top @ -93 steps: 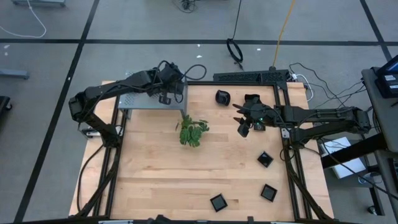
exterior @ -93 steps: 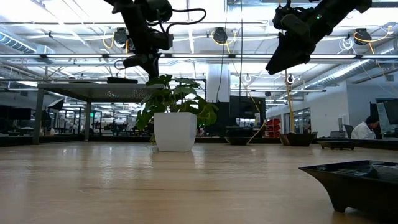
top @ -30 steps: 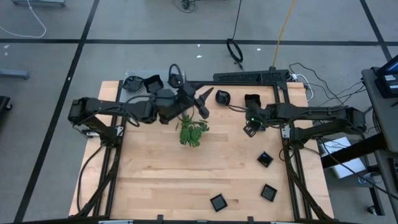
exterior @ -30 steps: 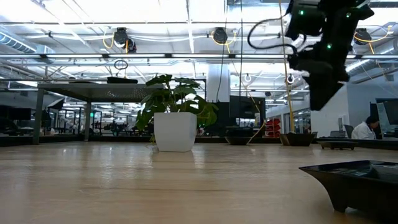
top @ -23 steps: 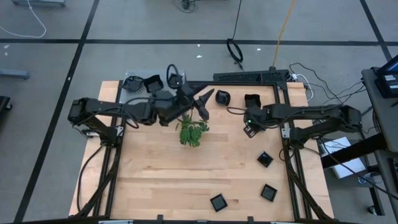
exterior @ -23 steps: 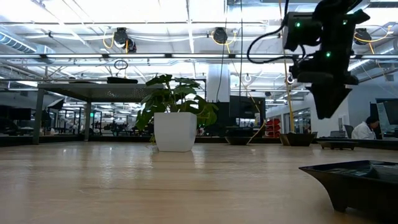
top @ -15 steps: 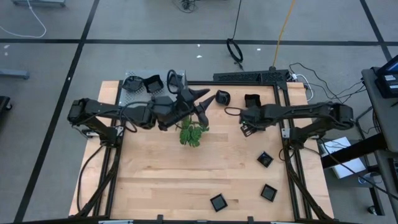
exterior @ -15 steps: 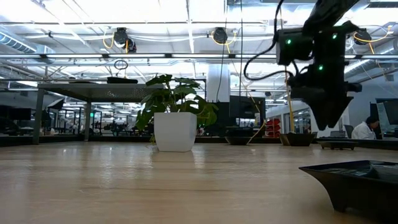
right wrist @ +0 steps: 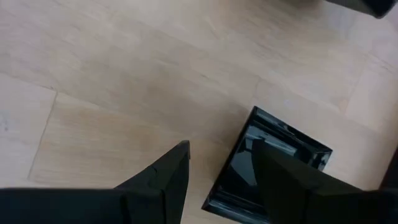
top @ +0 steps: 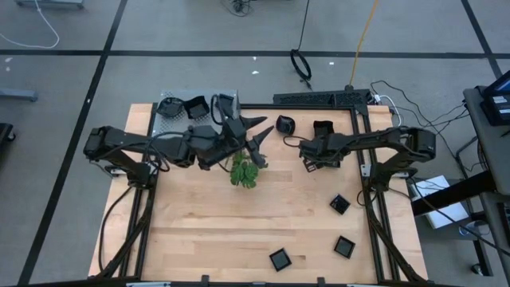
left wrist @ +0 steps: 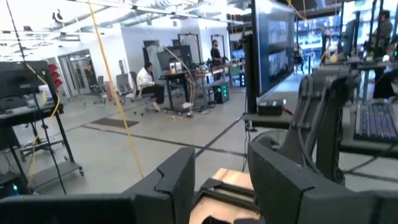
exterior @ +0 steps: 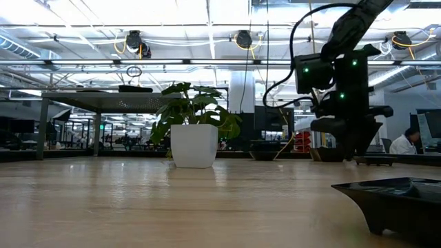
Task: Pick & Place Mini shaped plates
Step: Move the square plate to the center of the table
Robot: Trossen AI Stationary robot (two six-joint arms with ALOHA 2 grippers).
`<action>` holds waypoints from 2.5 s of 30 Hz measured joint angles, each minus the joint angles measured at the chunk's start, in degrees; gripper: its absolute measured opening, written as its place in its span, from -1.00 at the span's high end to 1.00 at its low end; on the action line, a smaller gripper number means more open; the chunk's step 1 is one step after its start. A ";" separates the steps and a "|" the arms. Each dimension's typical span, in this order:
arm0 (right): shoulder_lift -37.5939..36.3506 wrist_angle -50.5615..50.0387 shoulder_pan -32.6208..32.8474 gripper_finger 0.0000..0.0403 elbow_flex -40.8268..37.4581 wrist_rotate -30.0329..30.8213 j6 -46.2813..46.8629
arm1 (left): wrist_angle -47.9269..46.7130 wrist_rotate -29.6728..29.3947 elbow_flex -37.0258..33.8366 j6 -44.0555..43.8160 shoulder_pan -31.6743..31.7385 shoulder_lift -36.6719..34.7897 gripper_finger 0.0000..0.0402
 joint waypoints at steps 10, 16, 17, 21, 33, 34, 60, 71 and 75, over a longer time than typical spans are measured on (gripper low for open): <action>-0.06 1.12 0.00 0.35 -1.21 -0.05 0.23 | -0.60 -0.04 0.00 -0.56 -0.06 -4.14 0.24; -0.24 2.07 0.05 0.64 -3.08 -2.68 0.35 | -0.41 -0.04 0.00 -0.33 -0.21 -5.05 0.24; -0.24 2.00 0.18 0.69 -3.19 -2.77 0.34 | -0.37 -0.04 0.00 -0.30 -0.34 -5.02 0.24; -0.18 1.55 1.19 0.92 -3.41 -4.44 -0.27 | -0.28 -0.03 0.00 -0.30 -0.46 -5.02 0.24; -7.33 6.52 11.84 0.99 -3.52 -9.22 -26.80 | 2.49 -0.09 0.00 -3.47 -0.46 -5.02 0.24; -8.12 8.19 13.01 0.99 -3.52 -9.63 -28.97 | 2.89 -0.09 0.00 -3.47 -0.46 -5.02 0.24; 13.07 60.26 32.45 1.00 5.74 -25.46 -47.31 | 1.73 7.91 0.00 -24.67 -8.00 -4.97 0.24; 18.13 61.66 33.91 0.90 9.29 -13.04 -58.43 | 0.44 7.89 0.00 -24.36 -10.36 -4.97 0.24; 18.12 62.47 33.68 0.76 9.29 -13.09 -59.52 | -0.55 7.89 0.00 -24.52 -10.45 -4.97 0.24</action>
